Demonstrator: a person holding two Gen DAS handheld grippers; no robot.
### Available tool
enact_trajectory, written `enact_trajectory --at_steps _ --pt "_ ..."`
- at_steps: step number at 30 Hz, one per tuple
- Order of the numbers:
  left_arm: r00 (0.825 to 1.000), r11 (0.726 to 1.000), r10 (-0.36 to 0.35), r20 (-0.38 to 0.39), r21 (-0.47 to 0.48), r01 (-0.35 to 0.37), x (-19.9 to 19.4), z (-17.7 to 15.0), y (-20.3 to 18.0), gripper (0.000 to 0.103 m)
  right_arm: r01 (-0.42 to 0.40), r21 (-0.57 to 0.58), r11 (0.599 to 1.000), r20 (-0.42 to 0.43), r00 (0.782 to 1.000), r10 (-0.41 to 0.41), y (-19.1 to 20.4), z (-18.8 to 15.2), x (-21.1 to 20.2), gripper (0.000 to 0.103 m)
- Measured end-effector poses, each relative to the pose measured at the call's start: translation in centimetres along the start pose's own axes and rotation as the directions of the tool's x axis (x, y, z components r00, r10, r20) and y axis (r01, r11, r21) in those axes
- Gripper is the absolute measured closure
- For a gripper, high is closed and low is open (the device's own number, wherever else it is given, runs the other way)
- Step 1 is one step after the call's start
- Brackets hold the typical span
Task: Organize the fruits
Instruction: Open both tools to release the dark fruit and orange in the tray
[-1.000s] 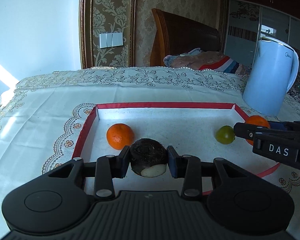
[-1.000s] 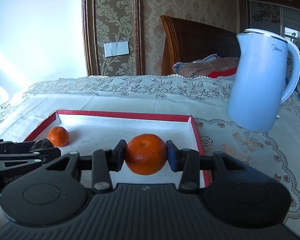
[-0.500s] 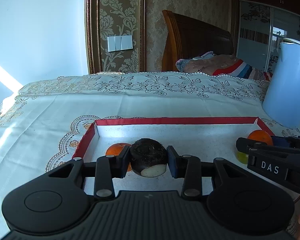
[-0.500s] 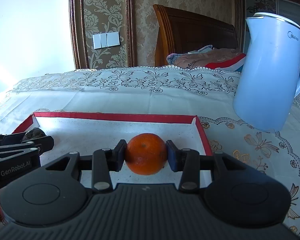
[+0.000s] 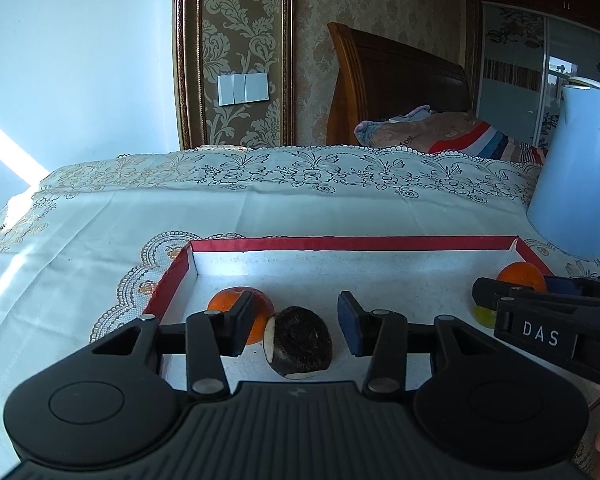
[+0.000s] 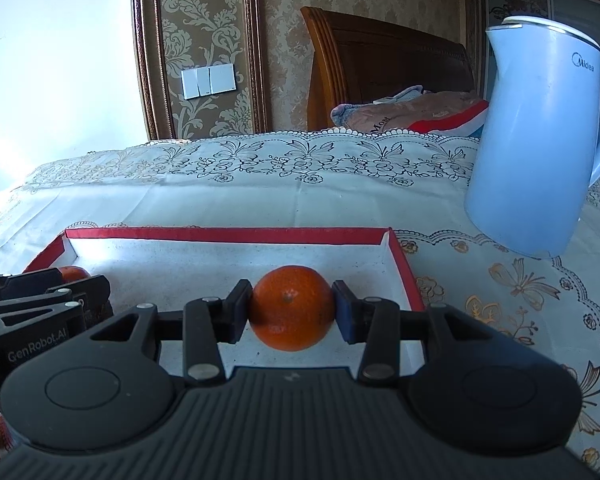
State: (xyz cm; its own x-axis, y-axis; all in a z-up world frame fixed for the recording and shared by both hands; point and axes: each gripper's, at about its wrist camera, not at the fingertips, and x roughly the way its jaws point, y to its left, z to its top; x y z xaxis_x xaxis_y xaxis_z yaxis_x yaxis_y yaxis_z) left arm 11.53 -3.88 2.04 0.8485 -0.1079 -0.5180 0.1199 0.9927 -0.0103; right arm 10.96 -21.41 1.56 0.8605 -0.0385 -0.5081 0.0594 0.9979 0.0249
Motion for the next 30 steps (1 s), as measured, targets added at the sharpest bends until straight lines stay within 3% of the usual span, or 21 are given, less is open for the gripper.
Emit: enact_trajectory --at_steps 19,30 --pt "1.000 0.999 0.025 0.009 0.020 -0.025 -0.05 -0.22 -0.19 0.049 0.019 0.011 1.000 0.003 1.000 -0.019 -0.17 -0.08 -0.11 0.053" --pt "1.000 1.000 -0.008 -0.006 -0.012 0.008 -0.41 -0.41 0.37 0.049 0.008 0.022 1.000 -0.002 1.000 -0.008 -0.19 -0.23 -0.40 0.050"
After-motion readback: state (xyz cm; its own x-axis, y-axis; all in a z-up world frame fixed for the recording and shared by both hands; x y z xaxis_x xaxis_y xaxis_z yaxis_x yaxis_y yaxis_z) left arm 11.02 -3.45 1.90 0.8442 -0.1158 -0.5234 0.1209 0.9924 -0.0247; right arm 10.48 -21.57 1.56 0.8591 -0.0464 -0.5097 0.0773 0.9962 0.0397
